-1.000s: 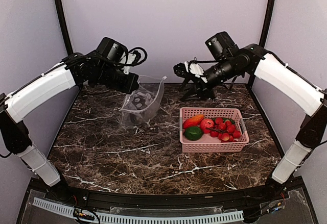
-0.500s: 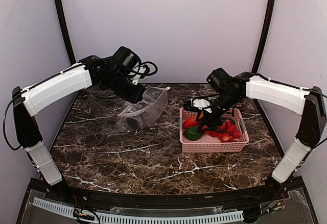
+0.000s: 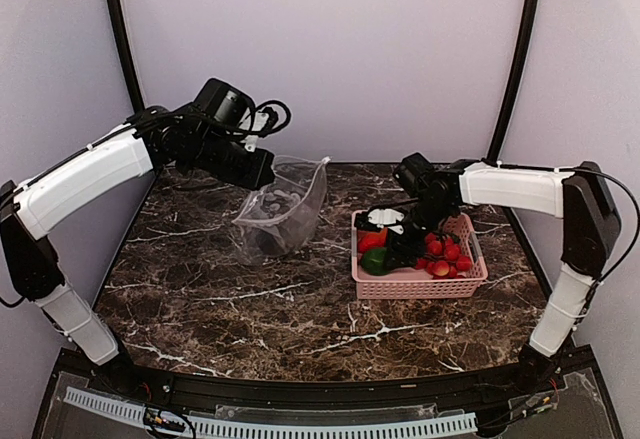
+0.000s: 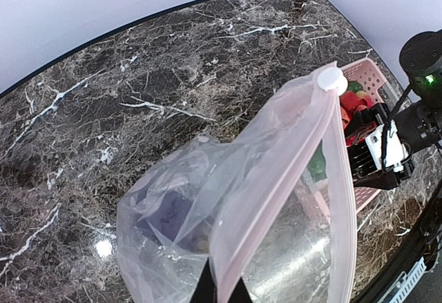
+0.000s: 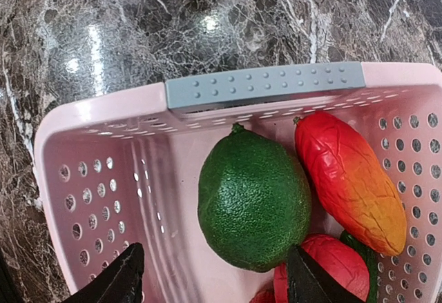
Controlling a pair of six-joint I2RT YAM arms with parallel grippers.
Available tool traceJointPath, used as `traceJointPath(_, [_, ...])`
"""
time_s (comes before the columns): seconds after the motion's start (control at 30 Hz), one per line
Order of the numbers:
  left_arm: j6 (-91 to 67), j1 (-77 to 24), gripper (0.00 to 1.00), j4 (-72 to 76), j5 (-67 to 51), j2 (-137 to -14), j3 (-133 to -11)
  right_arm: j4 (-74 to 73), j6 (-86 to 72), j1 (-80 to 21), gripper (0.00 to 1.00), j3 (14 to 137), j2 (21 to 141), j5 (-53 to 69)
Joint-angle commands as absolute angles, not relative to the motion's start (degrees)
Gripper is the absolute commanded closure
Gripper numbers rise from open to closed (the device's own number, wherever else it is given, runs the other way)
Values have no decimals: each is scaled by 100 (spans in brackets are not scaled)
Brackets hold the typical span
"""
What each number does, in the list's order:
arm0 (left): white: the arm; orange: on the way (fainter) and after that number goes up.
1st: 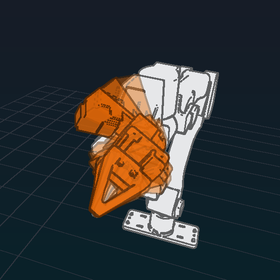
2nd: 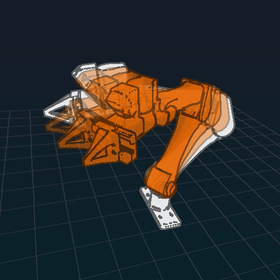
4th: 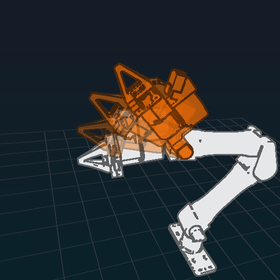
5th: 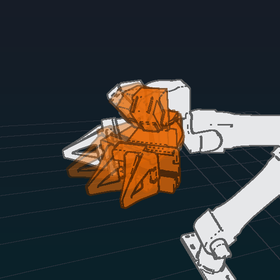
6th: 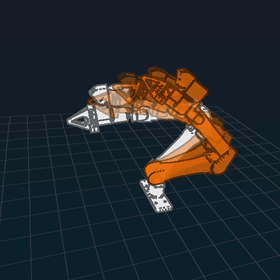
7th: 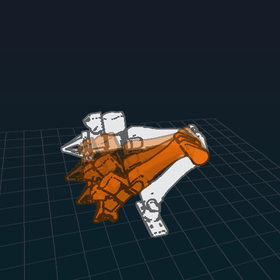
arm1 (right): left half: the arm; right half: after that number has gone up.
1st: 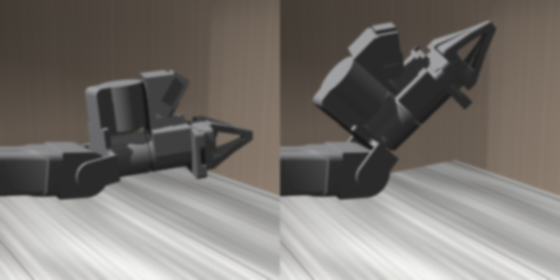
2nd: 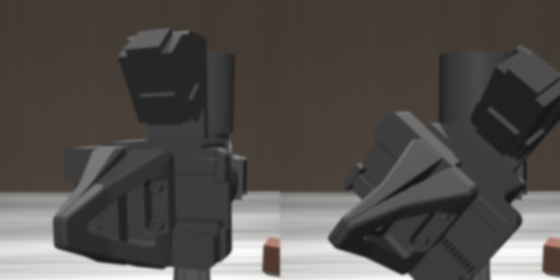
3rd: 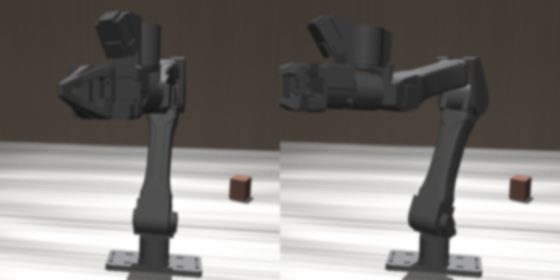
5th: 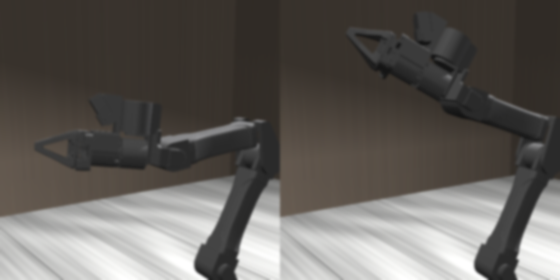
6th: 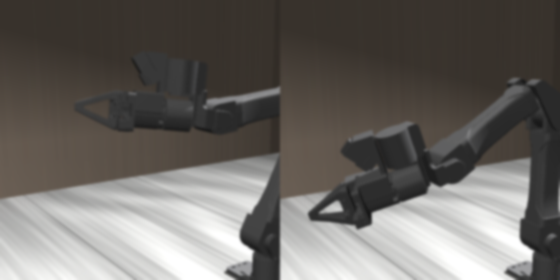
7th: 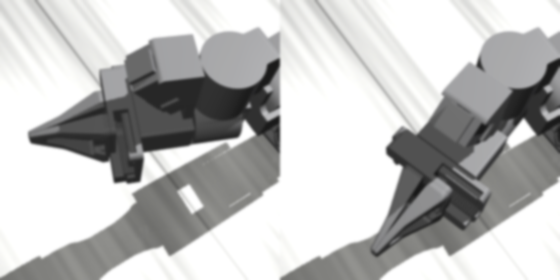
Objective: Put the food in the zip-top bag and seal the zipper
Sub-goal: Pick up the fake fruit from the bin.
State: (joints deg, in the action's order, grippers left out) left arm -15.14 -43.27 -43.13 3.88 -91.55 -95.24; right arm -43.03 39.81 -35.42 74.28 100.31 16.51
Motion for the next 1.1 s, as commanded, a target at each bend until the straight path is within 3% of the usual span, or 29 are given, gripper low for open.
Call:
traceJointPath(0.0, [-1790,-4303,99,-4180,379,-8776,-9271,-4032,3804,-3498,31,7356,10183,1458])
traceJointPath(0.3, [-2068,-4304,98,-3998,319,-8275,-8792,-3802,3646,-3504,28,7254,10531,1556])
traceJointPath(0.73, [-2039,-4311,97,-3844,20,-8469,-8820,-3741,3480,-3531,31,7212,10787,1770])
traceJointPath(0.93, [-2240,-4315,97,-3535,18,-8107,-8353,-3730,3473,-3533,52,7229,10644,2046])
traceJointPath(1.07, [-2185,-4314,97,-3440,20,-8042,-8232,-3856,3464,-3518,58,7321,10389,2060])
